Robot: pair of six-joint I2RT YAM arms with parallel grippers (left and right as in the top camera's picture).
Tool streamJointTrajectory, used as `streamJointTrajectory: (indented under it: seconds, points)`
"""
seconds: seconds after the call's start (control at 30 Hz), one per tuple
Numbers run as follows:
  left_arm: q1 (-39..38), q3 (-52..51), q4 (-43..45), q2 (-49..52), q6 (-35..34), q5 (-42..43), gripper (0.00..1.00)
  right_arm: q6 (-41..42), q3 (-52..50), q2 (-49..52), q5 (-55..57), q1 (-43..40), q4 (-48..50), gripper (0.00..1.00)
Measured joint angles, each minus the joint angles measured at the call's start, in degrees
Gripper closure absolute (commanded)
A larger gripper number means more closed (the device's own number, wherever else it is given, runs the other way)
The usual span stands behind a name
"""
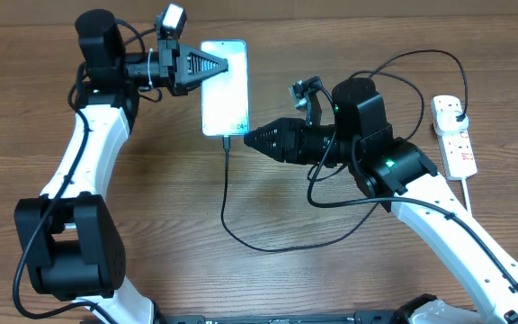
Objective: Plug charger to phone and switch on socket
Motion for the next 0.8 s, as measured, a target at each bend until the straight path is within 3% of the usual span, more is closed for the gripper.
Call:
streamJointTrajectory:
  seconds: [0.17, 0.4, 0.63, 0.8]
  points:
    - [-0.07, 0.0, -7.76, 0.0, 7.17, 0.33, 0.96, -2.93, 0.0, 0.0, 0.15, -2.27, -5.99, 0.44]
    - [-0.39, -0.04, -28.2, 0.0, 22.64, -1.99, 0.96, -8.15, 0.0, 0.0, 1.86, -6.08, -15.39, 0.43]
    - [-1.92, -0.09, -51.67, 0.0, 39.41, -16.41, 0.96, -12.37, 0.0, 0.0, 6.69, -6.78, -22.75, 0.44]
    - [-4.07, -0.11, -58.9, 0.0, 48.61, -23.78, 0.96, -14.58, 0.0, 0.0, 9.92, -6.8, -26.25, 0.44]
